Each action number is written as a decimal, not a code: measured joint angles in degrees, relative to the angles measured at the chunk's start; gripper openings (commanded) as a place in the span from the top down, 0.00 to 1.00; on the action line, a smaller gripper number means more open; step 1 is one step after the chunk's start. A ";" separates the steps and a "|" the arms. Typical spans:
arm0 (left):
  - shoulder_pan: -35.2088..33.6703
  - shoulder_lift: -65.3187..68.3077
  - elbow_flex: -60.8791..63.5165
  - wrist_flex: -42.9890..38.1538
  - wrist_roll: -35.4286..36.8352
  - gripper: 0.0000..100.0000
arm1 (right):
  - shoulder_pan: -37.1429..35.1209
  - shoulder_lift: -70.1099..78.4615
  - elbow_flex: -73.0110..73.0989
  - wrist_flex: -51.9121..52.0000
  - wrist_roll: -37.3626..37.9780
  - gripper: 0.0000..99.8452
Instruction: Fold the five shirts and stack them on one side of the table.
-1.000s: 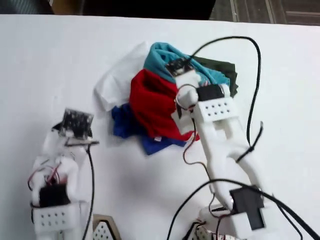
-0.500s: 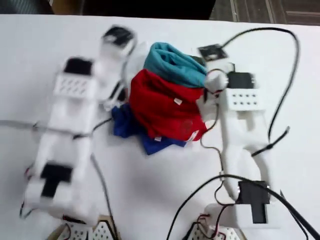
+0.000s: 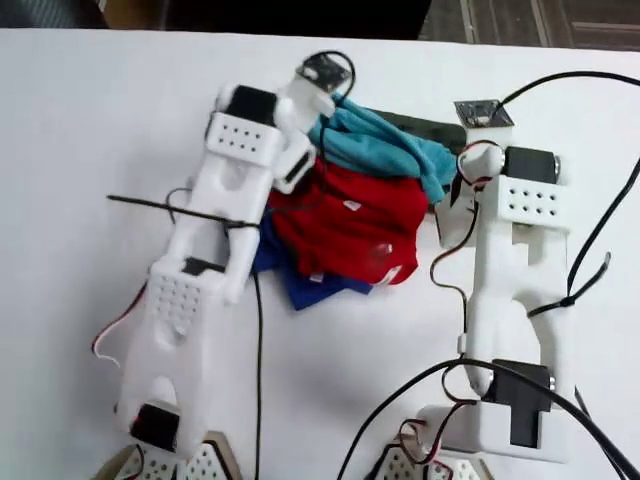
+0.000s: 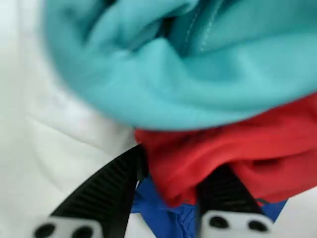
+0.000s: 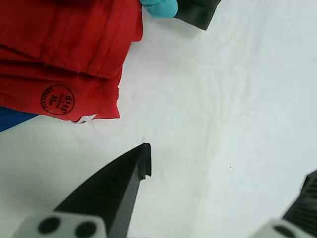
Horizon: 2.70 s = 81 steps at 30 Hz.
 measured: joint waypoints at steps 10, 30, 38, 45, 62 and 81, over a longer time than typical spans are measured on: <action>-10.20 2.55 -2.90 1.05 0.35 0.97 | 0.26 0.18 0.00 0.00 0.00 0.54; -49.41 -23.65 2.37 1.67 -7.82 0.73 | -6.77 0.18 0.00 0.00 0.00 0.54; -34.81 -25.85 20.57 1.67 -13.98 0.76 | -8.00 0.18 0.00 0.00 0.00 0.54; -14.07 -26.64 21.19 -1.41 -9.49 0.76 | -7.91 0.18 0.00 0.00 0.00 0.54; 1.76 -8.79 21.19 -32.18 7.56 0.73 | 9.23 0.44 0.00 3.08 6.59 0.54; -7.65 -5.54 0.18 -5.27 -0.26 0.97 | 10.99 0.44 0.00 3.16 7.30 0.54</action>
